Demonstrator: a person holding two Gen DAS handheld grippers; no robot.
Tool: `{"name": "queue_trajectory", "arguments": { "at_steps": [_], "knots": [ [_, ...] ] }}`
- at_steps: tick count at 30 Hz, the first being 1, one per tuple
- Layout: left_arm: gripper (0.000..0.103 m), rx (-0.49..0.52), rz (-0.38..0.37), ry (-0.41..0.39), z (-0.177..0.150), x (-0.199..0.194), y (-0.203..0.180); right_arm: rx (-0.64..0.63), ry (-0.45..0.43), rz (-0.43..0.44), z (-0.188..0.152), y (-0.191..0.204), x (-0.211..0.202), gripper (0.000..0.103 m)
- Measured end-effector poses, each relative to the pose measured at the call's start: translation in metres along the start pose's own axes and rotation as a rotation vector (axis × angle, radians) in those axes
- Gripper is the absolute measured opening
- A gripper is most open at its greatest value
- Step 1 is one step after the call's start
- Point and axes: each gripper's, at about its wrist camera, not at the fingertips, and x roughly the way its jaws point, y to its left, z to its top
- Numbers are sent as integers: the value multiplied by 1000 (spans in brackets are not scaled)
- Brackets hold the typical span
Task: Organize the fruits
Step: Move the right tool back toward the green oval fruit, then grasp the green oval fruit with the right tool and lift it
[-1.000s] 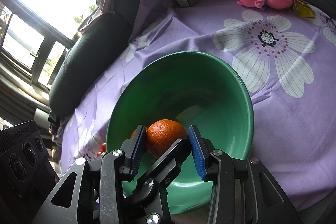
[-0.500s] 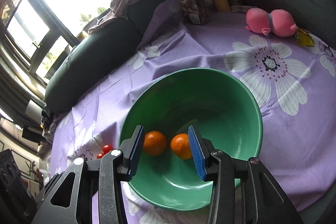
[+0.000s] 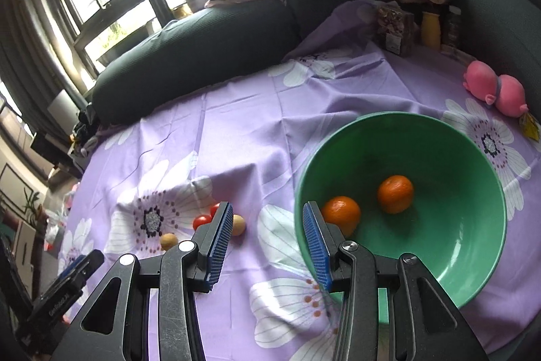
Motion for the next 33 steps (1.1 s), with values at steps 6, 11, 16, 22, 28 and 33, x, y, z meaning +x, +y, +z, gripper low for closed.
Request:
{"name": "queue_trajectory", "arguments": {
  "at_steps": [6, 11, 16, 22, 28, 33],
  "knots": [
    [65, -129, 26, -6, 3, 1, 39, -97, 72, 69, -14, 45, 28, 44],
    [65, -188, 38, -16, 5, -1, 55, -119, 197, 303, -34, 86, 51, 44],
    [64, -254, 24, -9, 8, 1, 70, -175, 286, 425, -53, 128, 71, 44],
    [64, -288, -3, -12, 9, 0, 77, -204, 389, 489, -64, 155, 99, 44],
    [64, -286, -5, -5, 10, 0, 80, -221, 435, 461, -74, 165, 113, 39],
    [64, -269, -5, 0, 10, 1, 77, -241, 446, 443, -82, 174, 121, 39]
  ]
}}
